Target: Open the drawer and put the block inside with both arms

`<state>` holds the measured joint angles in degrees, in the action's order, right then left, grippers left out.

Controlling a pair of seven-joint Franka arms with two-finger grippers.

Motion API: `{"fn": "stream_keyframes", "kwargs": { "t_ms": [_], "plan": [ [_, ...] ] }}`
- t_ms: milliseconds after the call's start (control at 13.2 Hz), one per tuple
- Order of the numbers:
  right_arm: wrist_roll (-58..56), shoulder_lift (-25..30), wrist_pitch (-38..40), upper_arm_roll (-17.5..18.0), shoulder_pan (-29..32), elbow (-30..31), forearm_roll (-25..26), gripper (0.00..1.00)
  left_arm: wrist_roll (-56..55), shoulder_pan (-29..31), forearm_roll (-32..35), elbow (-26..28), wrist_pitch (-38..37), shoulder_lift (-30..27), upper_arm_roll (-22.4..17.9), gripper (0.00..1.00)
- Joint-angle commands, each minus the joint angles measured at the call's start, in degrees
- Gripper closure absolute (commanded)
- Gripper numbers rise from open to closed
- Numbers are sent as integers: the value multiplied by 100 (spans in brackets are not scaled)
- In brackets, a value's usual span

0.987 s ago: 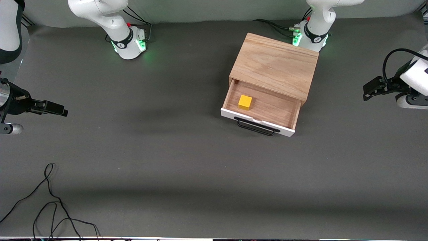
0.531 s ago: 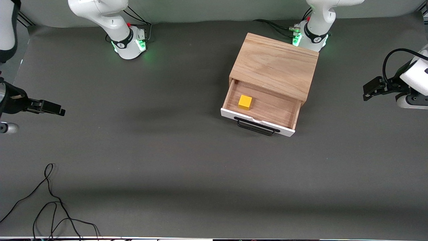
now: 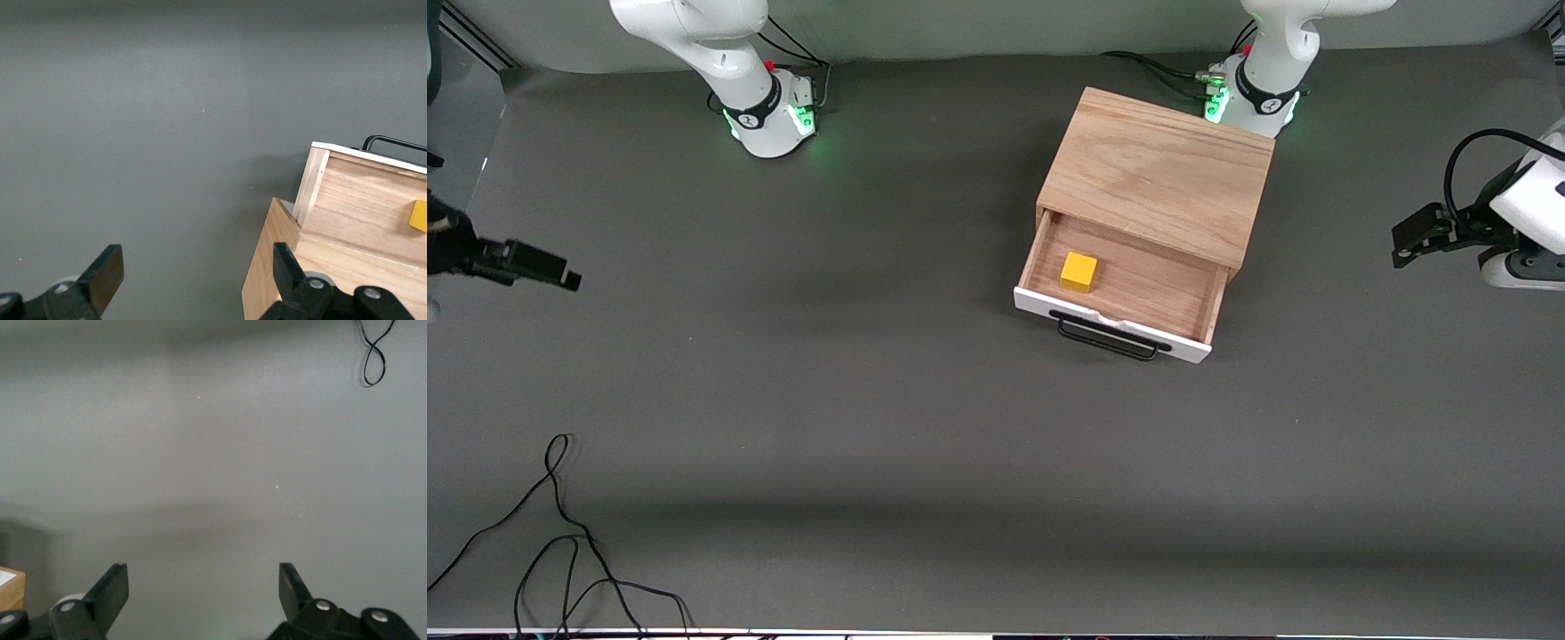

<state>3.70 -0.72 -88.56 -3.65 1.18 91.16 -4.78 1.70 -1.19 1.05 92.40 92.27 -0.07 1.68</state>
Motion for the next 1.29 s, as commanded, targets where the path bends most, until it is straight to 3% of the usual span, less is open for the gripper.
{"fn": "stream_keyframes", "kwargs": {
  "t_ms": [0, 152, 455, 1214],
  "plan": [
    [-272, 626, -241, 144, 49, 693, 134, 0, 93, -39, 62, -65, -104, -19, -28, 0],
    [-335, 600, -276, 233, 76, 614, 345, 0, 93, -39, 62, -65, -104, -19, -28, 0],
    [-335, 46, 66, 233, 67, -264, 381, 0, 93, -39, 62, -65, -95, -19, -28, 0],
    [-299, -25, 32, 180, -188, -204, 442, 0, 85, -48, 62, -73, -104, -19, -27, 0]
  ]
}}
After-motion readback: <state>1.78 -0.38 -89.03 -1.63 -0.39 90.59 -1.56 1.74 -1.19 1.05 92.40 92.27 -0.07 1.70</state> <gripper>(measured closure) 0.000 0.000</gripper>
